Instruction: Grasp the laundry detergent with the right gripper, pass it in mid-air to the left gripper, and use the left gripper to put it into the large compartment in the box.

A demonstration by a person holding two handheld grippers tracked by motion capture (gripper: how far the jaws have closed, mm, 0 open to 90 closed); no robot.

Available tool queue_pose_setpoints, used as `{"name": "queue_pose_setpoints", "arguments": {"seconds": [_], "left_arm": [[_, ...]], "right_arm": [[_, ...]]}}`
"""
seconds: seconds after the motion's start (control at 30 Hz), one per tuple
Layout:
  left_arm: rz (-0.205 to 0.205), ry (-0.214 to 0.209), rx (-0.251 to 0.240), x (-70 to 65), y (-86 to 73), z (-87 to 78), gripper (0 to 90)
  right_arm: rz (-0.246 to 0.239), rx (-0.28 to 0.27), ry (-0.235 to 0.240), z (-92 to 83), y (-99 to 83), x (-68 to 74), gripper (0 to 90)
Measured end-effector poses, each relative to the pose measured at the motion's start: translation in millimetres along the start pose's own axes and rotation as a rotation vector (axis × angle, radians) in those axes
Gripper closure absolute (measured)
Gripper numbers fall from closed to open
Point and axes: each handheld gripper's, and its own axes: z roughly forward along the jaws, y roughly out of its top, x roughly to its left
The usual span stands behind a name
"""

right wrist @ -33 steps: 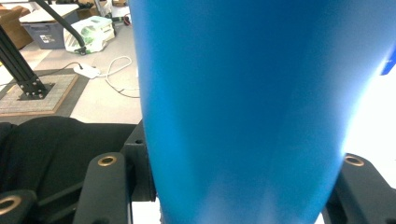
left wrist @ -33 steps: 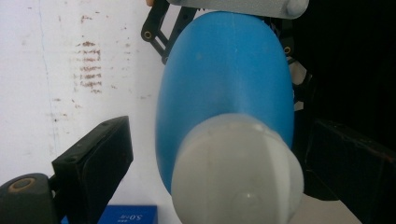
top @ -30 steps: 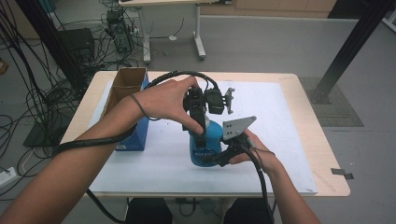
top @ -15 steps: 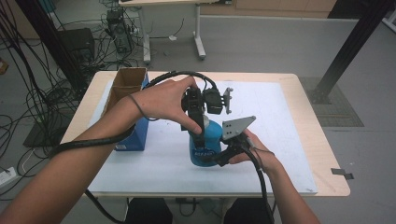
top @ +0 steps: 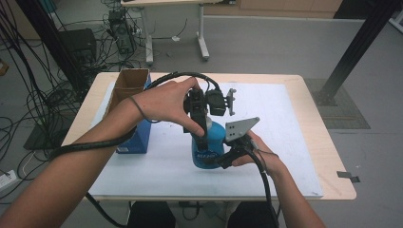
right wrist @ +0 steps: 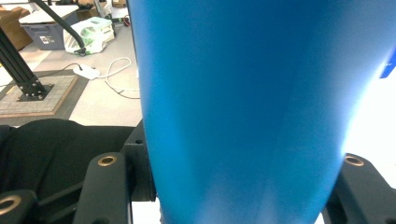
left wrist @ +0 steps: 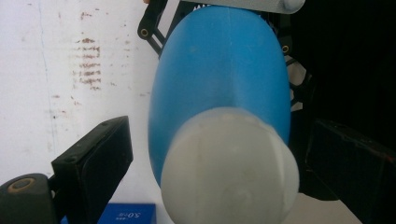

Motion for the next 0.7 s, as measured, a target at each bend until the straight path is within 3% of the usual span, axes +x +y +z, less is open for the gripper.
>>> {"name": "queue_pose_setpoints", "arguments": {"seconds": [0.7], "left_arm": [[0.002,0.004,0.0,-1.5,2.7,0.1,7.5]], "right_arm": [[0.001,-0.012,-0.001,-2.9,-1.1,1.5,41.0]]}}
